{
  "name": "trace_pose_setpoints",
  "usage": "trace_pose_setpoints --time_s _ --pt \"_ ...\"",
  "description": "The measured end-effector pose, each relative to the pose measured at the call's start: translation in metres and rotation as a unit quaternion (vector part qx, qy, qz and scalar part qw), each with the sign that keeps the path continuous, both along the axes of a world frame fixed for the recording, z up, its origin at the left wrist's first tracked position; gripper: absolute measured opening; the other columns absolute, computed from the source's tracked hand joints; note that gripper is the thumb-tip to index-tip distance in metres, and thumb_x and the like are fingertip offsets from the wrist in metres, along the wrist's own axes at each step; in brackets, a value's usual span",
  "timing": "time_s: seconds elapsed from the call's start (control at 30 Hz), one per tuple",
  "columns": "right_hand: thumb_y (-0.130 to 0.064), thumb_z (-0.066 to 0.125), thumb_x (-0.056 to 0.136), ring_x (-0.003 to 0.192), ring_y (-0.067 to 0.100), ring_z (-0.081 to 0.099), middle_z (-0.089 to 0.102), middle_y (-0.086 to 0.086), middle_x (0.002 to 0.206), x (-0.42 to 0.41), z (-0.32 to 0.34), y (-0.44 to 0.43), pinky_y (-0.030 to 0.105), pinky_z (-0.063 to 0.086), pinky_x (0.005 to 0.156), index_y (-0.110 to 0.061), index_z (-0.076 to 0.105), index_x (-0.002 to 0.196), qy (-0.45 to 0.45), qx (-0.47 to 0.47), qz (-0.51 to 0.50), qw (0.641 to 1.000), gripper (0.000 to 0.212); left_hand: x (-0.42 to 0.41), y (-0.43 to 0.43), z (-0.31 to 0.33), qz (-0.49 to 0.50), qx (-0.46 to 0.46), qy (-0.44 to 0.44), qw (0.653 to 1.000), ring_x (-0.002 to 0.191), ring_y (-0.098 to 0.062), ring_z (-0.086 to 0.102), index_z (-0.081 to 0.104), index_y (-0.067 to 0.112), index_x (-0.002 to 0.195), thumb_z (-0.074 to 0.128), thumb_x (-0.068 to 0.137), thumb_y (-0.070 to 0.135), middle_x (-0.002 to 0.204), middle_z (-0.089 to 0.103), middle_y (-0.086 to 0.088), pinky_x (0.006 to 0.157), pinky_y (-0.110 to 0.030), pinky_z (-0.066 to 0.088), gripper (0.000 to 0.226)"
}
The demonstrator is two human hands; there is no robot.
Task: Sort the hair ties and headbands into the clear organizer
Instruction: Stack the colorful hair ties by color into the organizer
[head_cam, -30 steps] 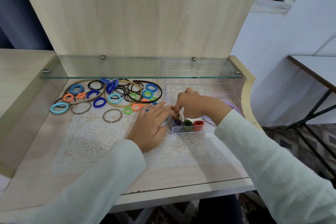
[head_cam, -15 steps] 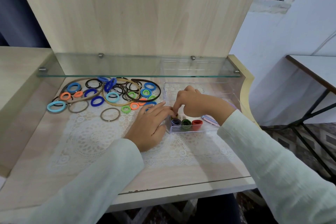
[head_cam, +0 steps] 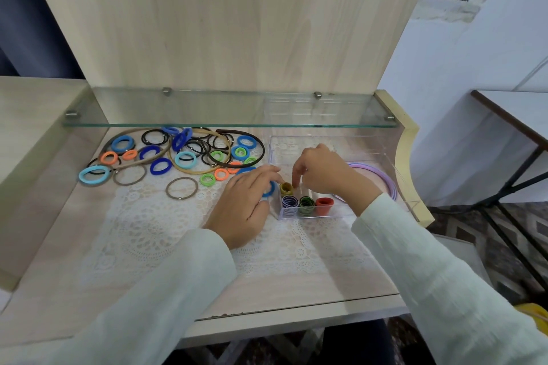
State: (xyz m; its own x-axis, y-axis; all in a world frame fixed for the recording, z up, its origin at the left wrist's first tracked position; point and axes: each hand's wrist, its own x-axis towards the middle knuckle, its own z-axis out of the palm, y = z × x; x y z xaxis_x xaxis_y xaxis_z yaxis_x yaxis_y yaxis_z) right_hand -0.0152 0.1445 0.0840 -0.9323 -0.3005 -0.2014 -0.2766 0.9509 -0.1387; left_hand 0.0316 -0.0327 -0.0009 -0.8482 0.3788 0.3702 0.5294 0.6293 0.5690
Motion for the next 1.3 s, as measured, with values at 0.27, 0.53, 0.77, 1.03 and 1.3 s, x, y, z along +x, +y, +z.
trace_pose_setpoints --time_s 0.27,0.53,0.77,1.03,1.3 --pt "-0.016 0.051 0.091 0.115 0.026 0.037 0.054 0.001 0.113 0.005 -0.007 -0.009 0.037 0.033 0.094 -0.03 0.067 0.107 0.041 0.073 0.05 0.995 0.027 -0.003 0.003 -0.004 0.064 -0.026 0.01 0.998 0.135 -0.011 0.035 0.054 0.022 0.124 0.038 0.08 0.015 0.149 0.04 0.005 0.106 -0.028 0.027 0.048" --pt "-0.017 0.051 0.092 0.115 0.027 0.038 0.054 0.002 0.116 0.011 -0.005 -0.011 0.038 0.032 0.096 -0.033 0.066 0.109 0.07 0.106 0.061 0.99 0.027 -0.004 0.003 -0.003 0.067 -0.035 0.001 0.997 0.134 -0.012 0.036 0.053 0.022 0.125 0.036 0.081 0.016 0.148 0.041 0.004 0.108 -0.031 0.03 0.048" --pt "-0.021 0.052 0.093 0.115 0.026 0.038 0.055 0.002 0.116 0.011 -0.004 -0.011 0.039 0.033 0.097 -0.033 0.066 0.109 0.074 0.112 0.053 0.989 0.025 -0.003 0.004 -0.003 0.071 -0.035 -0.006 0.997 0.134 -0.012 0.038 0.053 0.022 0.125 0.036 0.08 0.017 0.145 0.044 0.005 0.109 -0.031 0.03 0.048" --pt "-0.019 0.054 0.092 0.115 0.026 0.038 0.057 0.001 0.115 0.014 -0.007 -0.008 0.037 0.033 0.095 -0.028 0.068 0.106 0.053 0.077 0.024 0.995 0.022 -0.003 0.004 -0.003 0.067 -0.039 -0.01 0.997 0.132 -0.012 0.041 0.054 0.021 0.126 0.036 0.081 0.017 0.142 0.049 0.005 0.111 -0.032 0.031 0.049" --pt "-0.016 0.052 0.092 0.115 0.026 0.038 0.057 0.001 0.115 0.015 -0.007 -0.008 0.036 0.032 0.094 -0.026 0.068 0.108 0.043 0.062 0.006 0.997 0.025 -0.004 0.003 -0.003 0.061 -0.025 -0.018 0.998 0.131 -0.009 0.042 0.055 0.022 0.125 0.036 0.08 0.017 0.141 0.051 0.008 0.108 -0.023 0.024 0.049"
